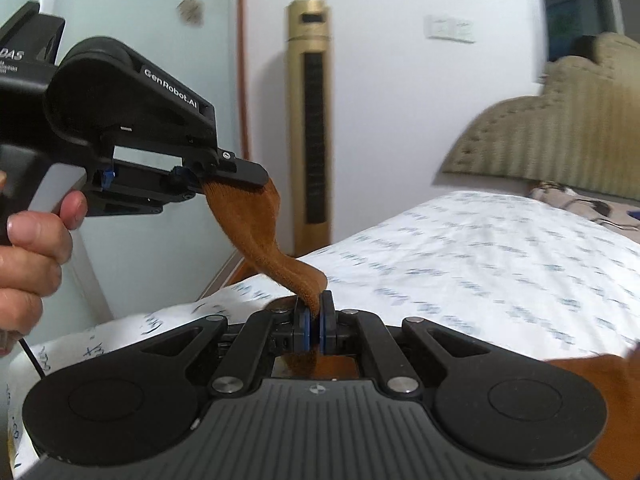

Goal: Fold small clothes
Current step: 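Carry the held sleeve over the sweater body with the left gripper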

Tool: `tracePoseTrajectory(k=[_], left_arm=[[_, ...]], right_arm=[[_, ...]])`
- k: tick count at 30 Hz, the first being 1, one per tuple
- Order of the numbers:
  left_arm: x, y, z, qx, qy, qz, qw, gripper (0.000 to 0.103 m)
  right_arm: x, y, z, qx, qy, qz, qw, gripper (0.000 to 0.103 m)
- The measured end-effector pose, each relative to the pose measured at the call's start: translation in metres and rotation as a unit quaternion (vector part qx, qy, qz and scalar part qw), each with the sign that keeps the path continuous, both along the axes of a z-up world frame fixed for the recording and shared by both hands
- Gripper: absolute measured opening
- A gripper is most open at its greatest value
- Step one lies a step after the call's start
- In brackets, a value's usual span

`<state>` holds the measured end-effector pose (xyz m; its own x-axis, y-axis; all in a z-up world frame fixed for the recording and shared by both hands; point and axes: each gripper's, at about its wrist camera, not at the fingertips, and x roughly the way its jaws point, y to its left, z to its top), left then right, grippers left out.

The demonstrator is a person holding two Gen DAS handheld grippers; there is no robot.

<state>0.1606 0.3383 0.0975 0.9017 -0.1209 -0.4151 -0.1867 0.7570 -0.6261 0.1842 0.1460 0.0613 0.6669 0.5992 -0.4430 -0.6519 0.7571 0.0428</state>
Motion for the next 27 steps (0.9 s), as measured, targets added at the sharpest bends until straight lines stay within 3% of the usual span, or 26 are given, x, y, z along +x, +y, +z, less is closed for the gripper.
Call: tracePoseTrajectory(k=[6,11,15,19,27], left_arm=[[0.029,-0.099,0.032,0.029,-0.031,-0.083,0.9957,0.007],[0.053,-0.197,0.04,0.047,-0.039,-0.162,0.9849,0.007],[0.067,-0.275,0.025,0.06,-0.028,-0.22,0.9732,0.007],[0.074,-0.323,0.0,0.062,-0.009,-0.265,0.9622,0.007],[0.071,-0.357,-0.036,0.097,0.027,-0.303,0.9478,0.007]], right_arm=[[-0.004,-0.082,0.021,0.044,-0.009,-0.069,0.997,0.006],[-0.002,-0.159,0.02,0.07,-0.004,-0.135,0.988,0.006],[-0.003,-0.219,0.004,0.087,0.024,-0.189,0.978,0.006],[-0.011,-0.267,-0.016,0.098,0.043,-0.234,0.966,0.006],[-0.011,-0.346,-0.06,0.129,0.11,-0.314,0.934,0.006]])
